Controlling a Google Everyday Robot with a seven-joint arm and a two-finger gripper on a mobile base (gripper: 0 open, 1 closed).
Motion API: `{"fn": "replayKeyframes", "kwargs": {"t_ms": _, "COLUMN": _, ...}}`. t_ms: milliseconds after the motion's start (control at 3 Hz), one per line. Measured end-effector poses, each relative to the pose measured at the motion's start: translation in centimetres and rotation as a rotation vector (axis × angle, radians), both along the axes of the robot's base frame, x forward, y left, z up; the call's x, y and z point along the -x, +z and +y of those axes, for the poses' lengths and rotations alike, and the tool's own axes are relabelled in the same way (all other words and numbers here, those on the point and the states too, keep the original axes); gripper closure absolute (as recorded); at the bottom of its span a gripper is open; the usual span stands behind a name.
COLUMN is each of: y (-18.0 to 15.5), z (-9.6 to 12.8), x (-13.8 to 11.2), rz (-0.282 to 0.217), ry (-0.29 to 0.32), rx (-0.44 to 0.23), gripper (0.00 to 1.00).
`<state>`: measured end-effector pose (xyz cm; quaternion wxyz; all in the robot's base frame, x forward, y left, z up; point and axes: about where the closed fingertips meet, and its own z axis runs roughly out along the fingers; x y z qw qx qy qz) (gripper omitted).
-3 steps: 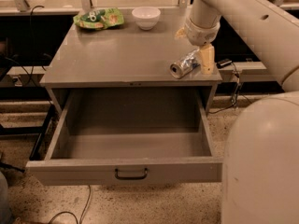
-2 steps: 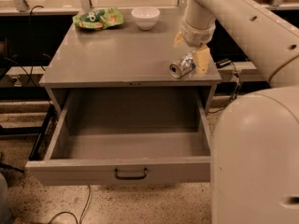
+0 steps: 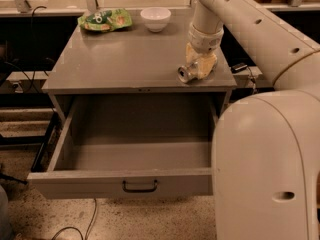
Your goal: Place redbull can into top drawer
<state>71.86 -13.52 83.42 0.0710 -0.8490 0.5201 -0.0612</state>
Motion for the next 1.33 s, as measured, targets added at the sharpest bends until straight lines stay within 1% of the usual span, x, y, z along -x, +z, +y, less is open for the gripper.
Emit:
{"fn": "replayKeyframes", "kwargs": {"t_ms": 333, "y": 1.8, "z": 0.0, "x": 0.9, "rz": -0.012, "ry": 0.008, "rx": -0.055, "gripper": 0.88}}
{"fn": "replayKeyframes", "kwargs": {"t_ms": 667, "y": 6.3, "z": 0.2, "x": 5.0, "rz": -0.041, "ry": 0.011, "rx": -0.197, "gripper": 1.00}}
{"fn": "replayKeyframes", "kwargs": {"t_ms": 1000, "y": 6.2, "z": 0.2, "x": 5.0, "rz": -0.042, "ry": 0.011, "rx": -0.198, "gripper": 1.00}}
{"fn": "replayKeyframes", "kwargs": {"t_ms": 1333, "y": 4.9, "z": 1.3, "x": 7.3, "rz": -0.017, "ry": -0.032, "rx": -0.206, "gripper": 1.00}}
